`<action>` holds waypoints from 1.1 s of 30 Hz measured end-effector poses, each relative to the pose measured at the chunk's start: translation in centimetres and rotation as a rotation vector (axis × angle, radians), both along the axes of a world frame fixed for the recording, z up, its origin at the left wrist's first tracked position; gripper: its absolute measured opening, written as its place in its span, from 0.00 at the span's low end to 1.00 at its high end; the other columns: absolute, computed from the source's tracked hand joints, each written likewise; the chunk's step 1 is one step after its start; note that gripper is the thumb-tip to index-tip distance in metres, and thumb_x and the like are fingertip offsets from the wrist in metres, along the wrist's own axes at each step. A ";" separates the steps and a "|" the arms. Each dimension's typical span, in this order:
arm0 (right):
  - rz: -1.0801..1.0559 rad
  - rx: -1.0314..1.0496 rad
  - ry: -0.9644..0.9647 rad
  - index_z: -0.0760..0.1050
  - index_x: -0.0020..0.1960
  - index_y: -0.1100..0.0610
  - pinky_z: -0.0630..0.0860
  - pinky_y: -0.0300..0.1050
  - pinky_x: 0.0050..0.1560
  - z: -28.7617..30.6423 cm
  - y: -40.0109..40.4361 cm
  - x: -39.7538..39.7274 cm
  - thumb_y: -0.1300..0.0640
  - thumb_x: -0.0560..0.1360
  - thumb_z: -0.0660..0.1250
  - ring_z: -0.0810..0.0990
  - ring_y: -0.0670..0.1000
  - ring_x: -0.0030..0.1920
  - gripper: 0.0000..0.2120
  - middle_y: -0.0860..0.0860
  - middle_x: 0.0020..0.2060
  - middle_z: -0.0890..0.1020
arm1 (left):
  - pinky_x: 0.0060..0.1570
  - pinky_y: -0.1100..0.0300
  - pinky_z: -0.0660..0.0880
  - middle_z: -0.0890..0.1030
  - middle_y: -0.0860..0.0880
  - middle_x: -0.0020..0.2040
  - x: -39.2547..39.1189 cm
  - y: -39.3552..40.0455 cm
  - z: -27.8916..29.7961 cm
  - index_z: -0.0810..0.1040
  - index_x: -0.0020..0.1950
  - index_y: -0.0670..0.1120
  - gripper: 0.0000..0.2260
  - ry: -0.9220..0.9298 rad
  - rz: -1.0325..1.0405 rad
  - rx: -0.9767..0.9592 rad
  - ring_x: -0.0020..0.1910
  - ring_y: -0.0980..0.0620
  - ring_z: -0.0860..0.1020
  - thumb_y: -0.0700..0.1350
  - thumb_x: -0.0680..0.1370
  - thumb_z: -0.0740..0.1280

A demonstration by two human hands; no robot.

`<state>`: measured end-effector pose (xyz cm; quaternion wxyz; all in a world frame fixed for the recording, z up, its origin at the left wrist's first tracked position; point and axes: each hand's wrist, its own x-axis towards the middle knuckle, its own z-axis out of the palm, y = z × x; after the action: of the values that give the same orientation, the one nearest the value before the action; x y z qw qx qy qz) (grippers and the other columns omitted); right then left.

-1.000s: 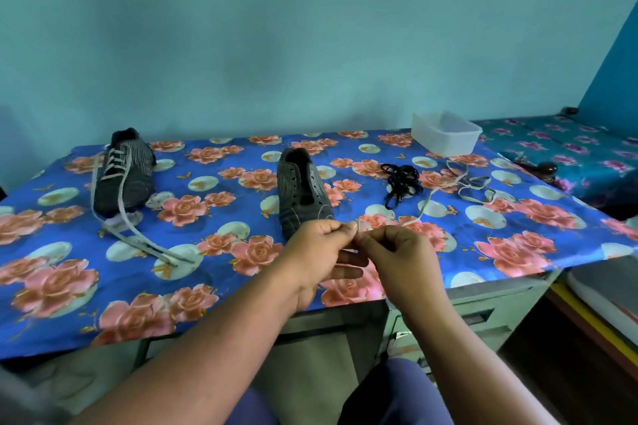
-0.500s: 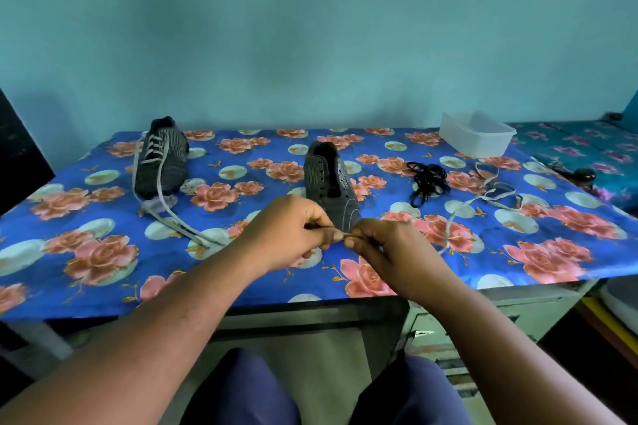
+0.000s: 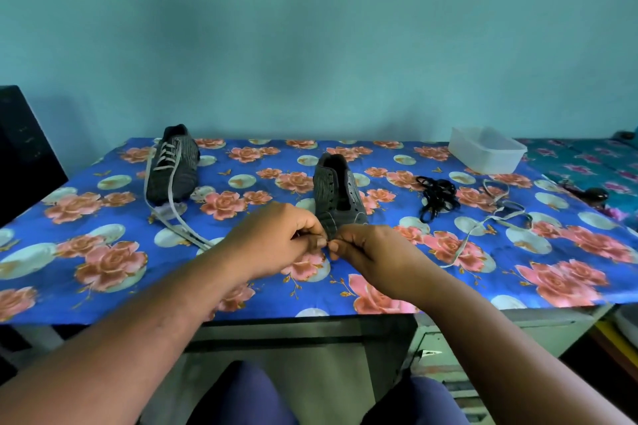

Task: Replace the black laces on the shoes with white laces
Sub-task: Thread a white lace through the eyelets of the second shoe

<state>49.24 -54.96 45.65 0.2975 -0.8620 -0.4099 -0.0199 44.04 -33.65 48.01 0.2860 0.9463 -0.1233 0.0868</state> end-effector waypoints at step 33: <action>-0.095 -0.070 -0.081 0.76 0.44 0.49 0.69 0.47 0.46 -2.5 -4.2 3.6 0.43 0.82 0.62 0.78 0.45 0.39 0.13 0.44 0.36 0.81 | 0.57 0.48 0.70 0.75 0.59 0.56 1.9 10.0 -3.5 0.84 0.45 0.59 0.17 -0.081 0.242 0.269 0.63 0.52 0.72 0.69 0.72 0.63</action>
<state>52.81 -59.18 43.20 0.2489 -0.8889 -0.3808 -0.0545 45.94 -23.64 44.52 0.1394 0.9797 -0.0305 0.1411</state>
